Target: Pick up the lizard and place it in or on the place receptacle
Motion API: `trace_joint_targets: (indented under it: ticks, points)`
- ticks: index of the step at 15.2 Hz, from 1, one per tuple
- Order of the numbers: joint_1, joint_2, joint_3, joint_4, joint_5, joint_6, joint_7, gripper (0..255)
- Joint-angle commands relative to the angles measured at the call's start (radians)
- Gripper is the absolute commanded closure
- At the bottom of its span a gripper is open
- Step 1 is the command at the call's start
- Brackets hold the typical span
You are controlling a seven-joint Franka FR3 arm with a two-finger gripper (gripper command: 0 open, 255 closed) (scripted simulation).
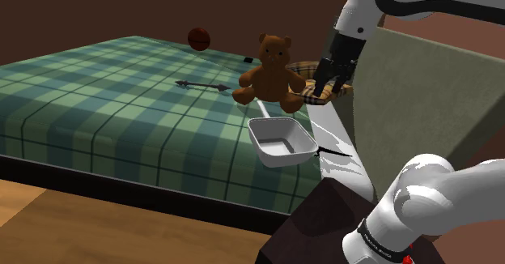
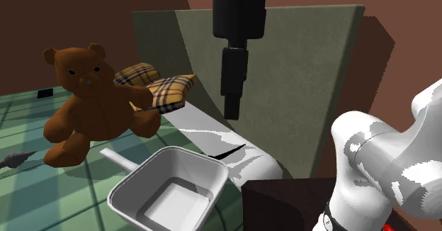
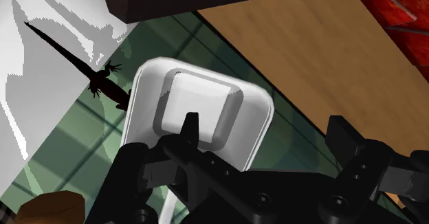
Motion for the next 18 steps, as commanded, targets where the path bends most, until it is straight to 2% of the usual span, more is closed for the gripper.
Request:
trace_joint_targets:
  ticks: [1,10,18]
  points:
    - [0.0,0.0,0.0,0.0,0.0,0.0,0.0,0]
    - [-0.048,-0.126,-0.175,-0.3,-0.108,0.243,-0.219,0]
    - [-0.109,-0.093,-0.383,-0.469,-0.222,0.506,-0.433,0]
